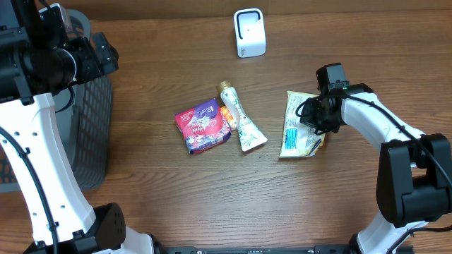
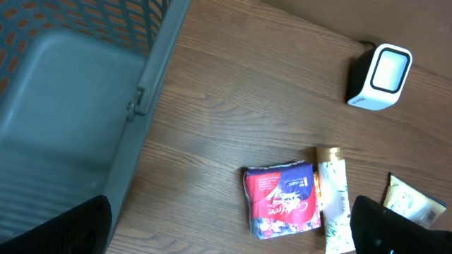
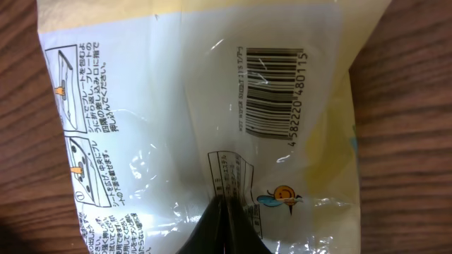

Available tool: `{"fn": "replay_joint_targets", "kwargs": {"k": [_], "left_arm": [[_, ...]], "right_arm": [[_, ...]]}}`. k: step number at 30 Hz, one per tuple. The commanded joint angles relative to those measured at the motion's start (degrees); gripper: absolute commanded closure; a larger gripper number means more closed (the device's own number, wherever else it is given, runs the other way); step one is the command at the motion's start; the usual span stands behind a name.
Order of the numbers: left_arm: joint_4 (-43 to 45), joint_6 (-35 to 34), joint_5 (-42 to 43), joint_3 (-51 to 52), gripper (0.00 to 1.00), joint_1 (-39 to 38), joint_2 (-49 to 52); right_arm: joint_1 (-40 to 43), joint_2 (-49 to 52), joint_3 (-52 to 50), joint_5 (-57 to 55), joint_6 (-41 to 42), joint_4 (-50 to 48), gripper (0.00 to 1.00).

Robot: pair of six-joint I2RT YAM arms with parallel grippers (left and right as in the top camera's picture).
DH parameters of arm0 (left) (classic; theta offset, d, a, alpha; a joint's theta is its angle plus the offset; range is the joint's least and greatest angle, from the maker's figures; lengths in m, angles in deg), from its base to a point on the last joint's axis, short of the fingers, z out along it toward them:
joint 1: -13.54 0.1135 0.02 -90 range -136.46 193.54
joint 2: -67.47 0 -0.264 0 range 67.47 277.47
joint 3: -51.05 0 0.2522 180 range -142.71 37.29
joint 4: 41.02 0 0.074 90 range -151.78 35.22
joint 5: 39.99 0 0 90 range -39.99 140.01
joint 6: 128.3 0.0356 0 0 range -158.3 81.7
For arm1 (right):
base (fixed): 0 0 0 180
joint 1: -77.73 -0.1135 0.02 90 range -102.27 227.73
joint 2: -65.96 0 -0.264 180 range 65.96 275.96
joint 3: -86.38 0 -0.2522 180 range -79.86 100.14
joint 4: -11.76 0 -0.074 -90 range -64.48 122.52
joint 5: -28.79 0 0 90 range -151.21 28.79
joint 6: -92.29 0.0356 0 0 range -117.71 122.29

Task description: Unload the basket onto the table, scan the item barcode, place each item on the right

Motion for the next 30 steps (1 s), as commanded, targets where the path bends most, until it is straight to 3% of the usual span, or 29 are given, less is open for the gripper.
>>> {"fn": "replay_joint_targets", "kwargs": {"k": [1, 8, 14, 18, 26, 30], "left_arm": [[0.22, 0.24, -0.39, -0.76, 0.0, -0.11, -0.24], [0.2, 0.22, -0.39, -0.76, 0.0, -0.11, -0.24], [0.2, 0.24, -0.39, -0.76, 0.0, -0.11, -0.24], [0.22, 0.22, -0.39, -0.76, 0.0, -0.11, -0.24], [0.2, 0.24, -0.39, -0.76, 0.0, -0.11, -0.24], [0.2, 0.24, -0.39, -0.76, 0.0, -0.11, -0.24]], "right_arm": [[0.37, 0.15, 0.57, -1.42, 0.28, 4.15, 0.96], [0.94, 0.15, 15.04, -1.4, 0.22, 25.22, 0.95], [0.92, 0.2, 16.87, -2.47, -0.39, 36.89, 0.92], [0.83, 0.2, 13.44, -2.27, -0.35, 34.34, 0.92], [0.83, 0.2, 0.09, 1.73, 0.26, 19.3, 0.92], [0.83, 0.2, -1.36, 1.86, 0.31, 21.46, 0.96]]}}
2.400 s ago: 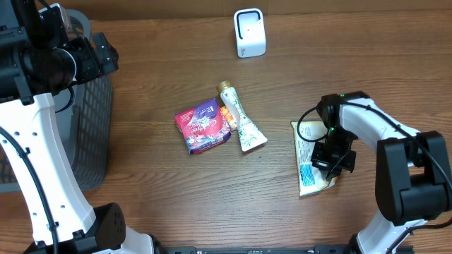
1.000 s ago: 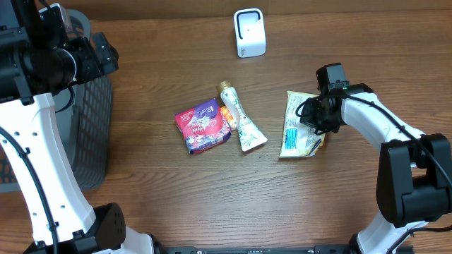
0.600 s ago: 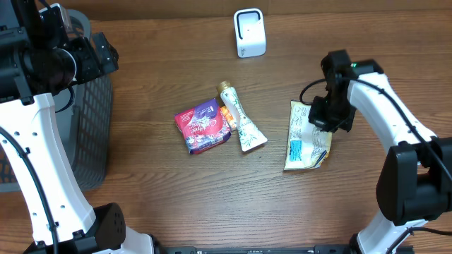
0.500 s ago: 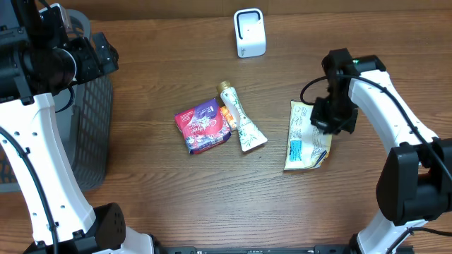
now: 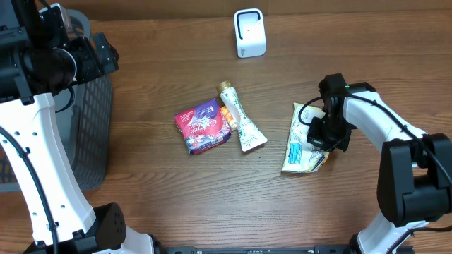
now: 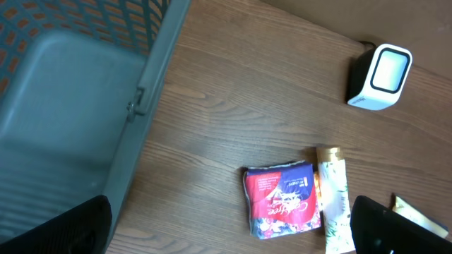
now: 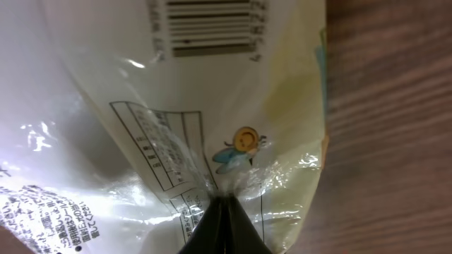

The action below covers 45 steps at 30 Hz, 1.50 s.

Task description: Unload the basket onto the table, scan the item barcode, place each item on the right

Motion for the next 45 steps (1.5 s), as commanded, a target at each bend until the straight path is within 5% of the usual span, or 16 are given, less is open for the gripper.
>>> {"fn": "replay_joint_targets", "kwargs": {"k": [1, 11, 19, 31, 40, 45], "left_arm": [[0.2, 0.24, -0.42, -0.76, 0.0, -0.11, -0.24], [0.17, 0.22, -0.42, -0.76, 0.0, -0.11, -0.24], [0.17, 0.24, -0.42, -0.76, 0.0, -0.11, -0.24], [0.17, 0.22, -0.42, -0.76, 0.0, -0.11, -0.24], [0.17, 0.22, -0.42, -0.76, 0.0, -0.11, -0.24], [0.2, 0.24, -0.42, -0.76, 0.0, -0.11, -0.24]], "right_arm": [[0.07, 0.13, -1.09, 0.81, 0.28, 2.82, 0.96], [0.0, 0.13, 11.82, 0.76, -1.9, 19.47, 0.91], [-0.85, 0.13, 10.14, 1.99, -4.48, 22.99, 0.87], [-7.39, 0.13, -3.21, 2.89, -0.13, 4.5, 0.78], [-7.96, 0.13, -0.13, 3.61, -2.67, 19.56, 0.77], [-7.61, 0.13, 3.26, 2.73, -2.99, 17.14, 0.67]]}}
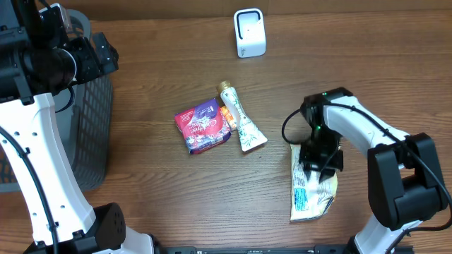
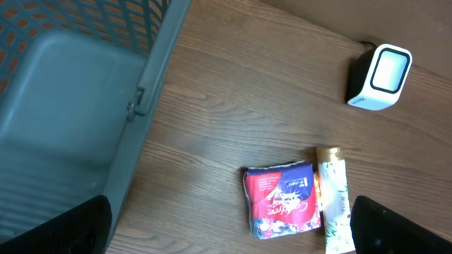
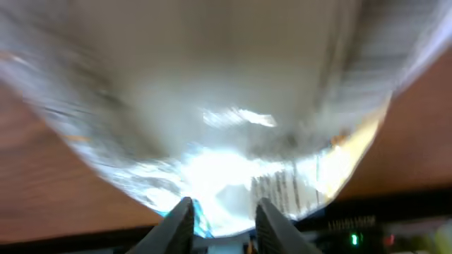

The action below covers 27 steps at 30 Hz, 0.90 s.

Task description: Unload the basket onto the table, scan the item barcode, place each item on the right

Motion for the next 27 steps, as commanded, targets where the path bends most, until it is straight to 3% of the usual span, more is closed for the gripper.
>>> {"fn": "replay_joint_targets", "kwargs": {"k": [1, 10, 20, 27], "left_arm": [[0.17, 0.24, -0.39, -0.76, 0.0, -0.13, -0.24], [0.17, 0.24, -0.39, -0.76, 0.0, -0.13, -0.24], [0.17, 0.24, -0.39, -0.76, 0.01, -0.13, -0.24], [0.17, 0.22, -0.39, -0.76, 0.0, -0.13, -0.24]], "right_arm": [[0.26, 0.0, 3.5, -0.37, -0.7, -3.26, 0.65], [0.24, 0.0, 2.38, -2.56, -0.7, -8.57, 0.64], [0.39, 0.0, -1.31, -4.76, -0.42, -26.08, 0.66], [3.02, 0.02, -1.29, -15.1, 2.58, -32.94, 0.68]]}}
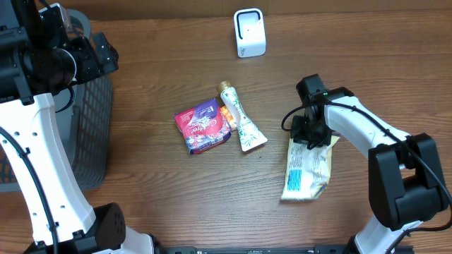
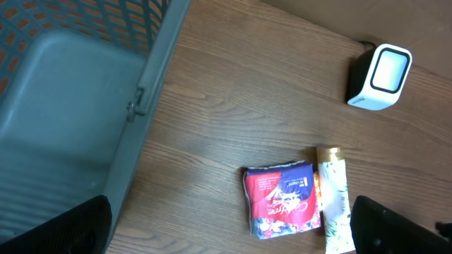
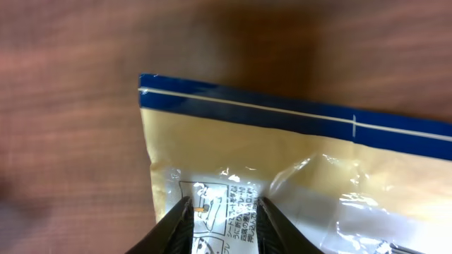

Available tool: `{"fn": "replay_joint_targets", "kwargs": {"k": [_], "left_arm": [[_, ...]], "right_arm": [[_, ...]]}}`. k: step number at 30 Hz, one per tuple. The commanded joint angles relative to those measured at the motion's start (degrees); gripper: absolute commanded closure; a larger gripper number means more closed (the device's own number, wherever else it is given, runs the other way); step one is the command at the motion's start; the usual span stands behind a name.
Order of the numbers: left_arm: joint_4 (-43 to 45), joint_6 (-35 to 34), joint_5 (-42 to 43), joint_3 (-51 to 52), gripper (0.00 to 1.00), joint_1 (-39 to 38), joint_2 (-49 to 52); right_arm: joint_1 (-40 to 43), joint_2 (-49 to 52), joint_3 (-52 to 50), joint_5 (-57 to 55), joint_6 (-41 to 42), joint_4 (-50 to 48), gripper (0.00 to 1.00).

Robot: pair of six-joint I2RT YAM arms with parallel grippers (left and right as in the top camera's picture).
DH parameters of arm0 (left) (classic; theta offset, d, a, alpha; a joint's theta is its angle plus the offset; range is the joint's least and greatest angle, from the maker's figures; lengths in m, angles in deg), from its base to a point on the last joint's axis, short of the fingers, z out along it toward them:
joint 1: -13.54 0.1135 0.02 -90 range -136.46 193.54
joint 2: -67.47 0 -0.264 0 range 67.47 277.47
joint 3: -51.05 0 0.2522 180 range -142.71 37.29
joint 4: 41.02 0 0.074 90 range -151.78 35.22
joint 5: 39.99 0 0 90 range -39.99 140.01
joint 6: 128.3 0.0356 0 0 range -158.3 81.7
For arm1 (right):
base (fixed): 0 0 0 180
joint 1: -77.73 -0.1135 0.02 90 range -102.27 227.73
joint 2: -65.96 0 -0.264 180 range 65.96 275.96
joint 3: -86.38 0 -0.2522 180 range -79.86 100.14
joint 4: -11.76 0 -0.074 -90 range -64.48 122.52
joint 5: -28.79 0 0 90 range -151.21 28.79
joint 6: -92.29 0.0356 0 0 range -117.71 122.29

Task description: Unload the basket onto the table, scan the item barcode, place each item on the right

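Observation:
A yellow snack packet point(image 1: 305, 173) lies flat at the right of the table, printed back face up. In the right wrist view its blue-striped end point(image 3: 296, 162) fills the frame. My right gripper point(image 1: 308, 134) stands over that far end, open, its two fingertips point(image 3: 180, 219) apart with the printed film showing between them. The white barcode scanner point(image 1: 249, 32) stands at the back of the table, also in the left wrist view point(image 2: 381, 76). My left gripper point(image 2: 229, 229) hangs open high above the left side, holding nothing.
A red snack packet point(image 1: 203, 125) and a white tube point(image 1: 240, 125) lie side by side mid-table. A dark mesh basket point(image 1: 95, 134) stands at the left edge under the left arm.
My right gripper has moved from the packet's middle to its far, blue-striped end. The packet now lies a little farther from the front edge. The left arm is unchanged.
My right gripper was shut, its tip on the packet's barcode side at the right of the table. Then the packet lay slightly nearer. Later it lay close to the front edge with the fingers apart over it. Now the open gripper is at its far end.

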Motion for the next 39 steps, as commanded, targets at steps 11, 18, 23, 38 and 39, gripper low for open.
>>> {"fn": "replay_joint_targets", "kwargs": {"k": [11, 18, 23, 38, 39], "left_arm": [[0.2, 0.22, -0.42, -0.76, 0.0, -0.11, -0.24], [0.2, 0.22, -0.42, -0.76, 0.0, -0.11, -0.24], [0.2, 0.22, -0.42, -0.76, 0.0, -0.11, -0.24], [0.2, 0.24, -0.42, -0.76, 0.0, -0.11, -0.24], [0.22, 0.22, -0.42, -0.76, 0.0, -0.11, -0.24]], "right_arm": [[20.13, 0.07, 5.7, 0.42, 1.09, 1.38, 0.66], [24.5, 0.07, 9.27, 10.97, -5.29, 12.44, 0.65], [23.52, 0.07, 9.27, 18.53, -8.39, 14.91, 0.75], [13.62, 0.07, 9.2, 21.49, -7.87, 11.65, 0.96], [13.07, 0.07, 9.16, 20.98, -7.56, 11.34, 0.96]]}}
